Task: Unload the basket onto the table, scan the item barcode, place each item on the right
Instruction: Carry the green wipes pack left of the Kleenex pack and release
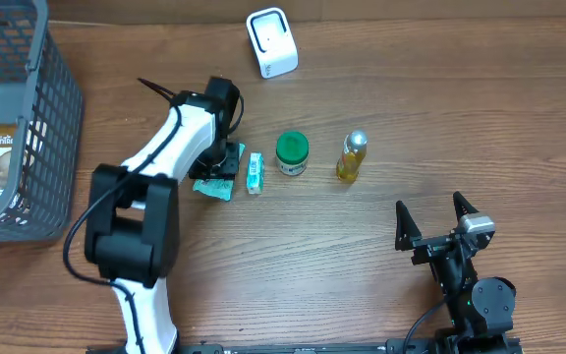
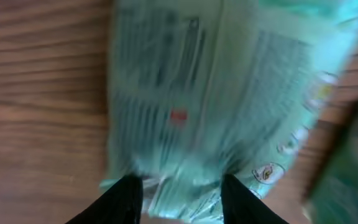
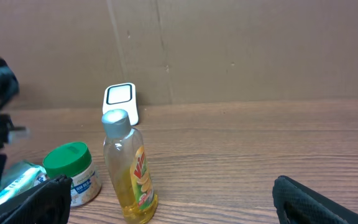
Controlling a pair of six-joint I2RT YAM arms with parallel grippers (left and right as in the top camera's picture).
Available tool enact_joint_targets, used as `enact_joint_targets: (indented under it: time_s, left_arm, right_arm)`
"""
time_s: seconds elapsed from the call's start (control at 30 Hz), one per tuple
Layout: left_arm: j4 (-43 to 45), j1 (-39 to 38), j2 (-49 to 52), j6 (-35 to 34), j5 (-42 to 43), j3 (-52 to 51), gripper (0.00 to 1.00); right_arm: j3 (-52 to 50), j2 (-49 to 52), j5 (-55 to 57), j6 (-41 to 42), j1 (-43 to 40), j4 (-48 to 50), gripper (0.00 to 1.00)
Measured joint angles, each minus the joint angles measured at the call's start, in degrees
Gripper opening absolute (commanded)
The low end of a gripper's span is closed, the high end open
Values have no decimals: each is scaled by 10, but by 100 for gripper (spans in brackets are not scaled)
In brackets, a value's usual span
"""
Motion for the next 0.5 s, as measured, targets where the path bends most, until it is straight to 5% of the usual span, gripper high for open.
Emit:
enact_joint_targets:
  time_s: [0.33, 0.5]
  left_arm:
    - [-17, 7, 13, 14, -5, 15, 70]
    - [-98, 16, 12, 16, -4, 114, 80]
  right_arm:
    - [0, 0, 0, 0, 0, 0, 100]
    - [0, 0, 0, 0, 0, 0, 100]
